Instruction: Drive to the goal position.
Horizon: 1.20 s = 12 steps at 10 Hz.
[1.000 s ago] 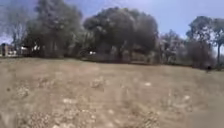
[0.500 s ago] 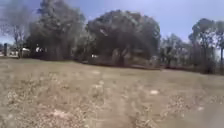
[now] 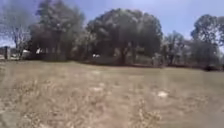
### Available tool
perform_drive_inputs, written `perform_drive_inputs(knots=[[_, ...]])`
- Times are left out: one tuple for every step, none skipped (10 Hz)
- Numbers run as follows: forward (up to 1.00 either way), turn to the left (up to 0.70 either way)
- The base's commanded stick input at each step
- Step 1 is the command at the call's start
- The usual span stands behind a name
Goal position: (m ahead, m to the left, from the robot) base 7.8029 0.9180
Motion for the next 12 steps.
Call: perform_drive_inputs(knots=[[0.70,0.00],[0.70,0.00],[0.70,0.00],[0.70,0.00],[0.70,0.00],[0.70,0.00],[0.70,0.00],[0.70,0.00],[0.70,0.00],[0.70,0.00],[0.70,0.00],[0.70,0.00]])
